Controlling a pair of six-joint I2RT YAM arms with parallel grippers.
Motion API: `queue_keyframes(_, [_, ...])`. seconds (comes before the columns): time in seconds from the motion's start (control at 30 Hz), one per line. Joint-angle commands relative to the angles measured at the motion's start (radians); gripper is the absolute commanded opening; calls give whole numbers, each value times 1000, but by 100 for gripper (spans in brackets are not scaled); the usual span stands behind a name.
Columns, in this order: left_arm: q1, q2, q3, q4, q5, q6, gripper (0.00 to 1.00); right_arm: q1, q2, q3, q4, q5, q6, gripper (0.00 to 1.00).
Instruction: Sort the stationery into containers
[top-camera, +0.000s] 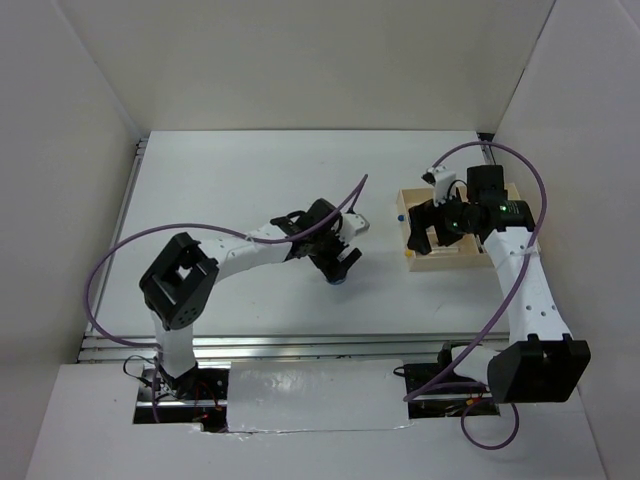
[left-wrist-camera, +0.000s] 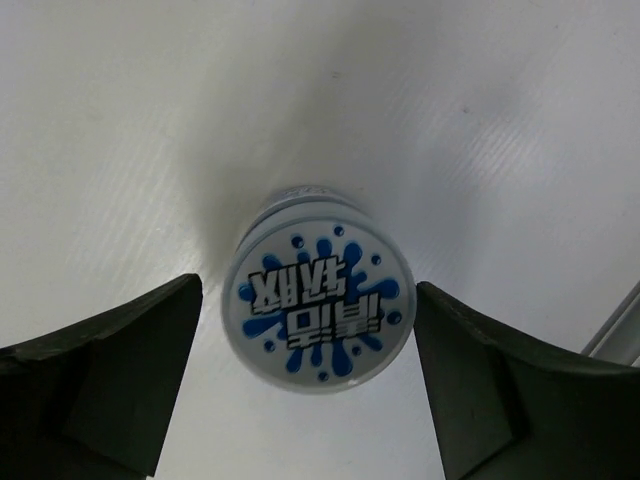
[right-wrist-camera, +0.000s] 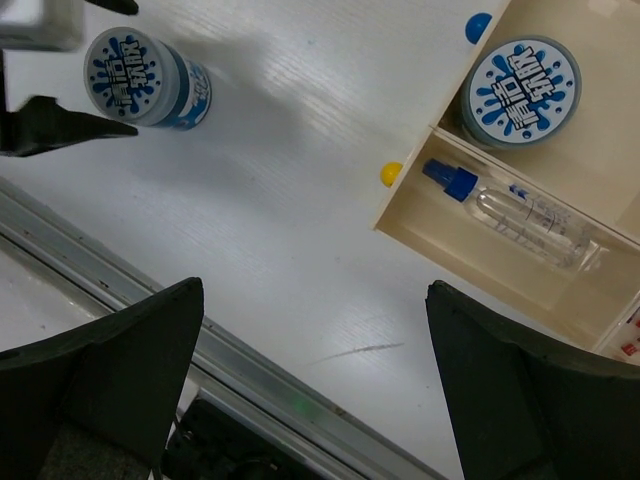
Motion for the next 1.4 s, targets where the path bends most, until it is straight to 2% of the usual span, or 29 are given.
queue_keyframes(0.0, [37,-146,21,-19,69,8,99,12,-18,-1,35,15,-12,98])
queue_keyframes(0.2, [127,-401,38,-63,206,34,99,153,23,19,55,46,-9,100])
queue_keyframes(0.3, [247,-470,55,-92,244,20,99,267,76,20,78,63,3,100])
queue_keyframes(0.4, [435,-509,38,-143,282,12,99,383,161,42,92,86,24,100])
queue_keyframes(0.5, [561,-549,-20,-152,327,-12,99,469,260,77,110,120,66,100])
queue_keyframes(0.6, [633,-587,-82,-146,348,-14,99,528,331,115,127,146,104,100])
queue_keyframes(0.63, [646,-595,-114,-142,348,-58,99,538,375,128,133,150,113,100])
queue_keyframes(0.8, [687,-636,-182,-116,335,-74,99,604,483,180,156,192,178,100])
queue_keyframes(1.03, [694,-624,-195,-88,328,-104,99,669,575,201,187,244,215,100])
queue_keyframes(1.37, [687,-605,-186,-91,321,-98,99,687,664,244,211,272,233,100])
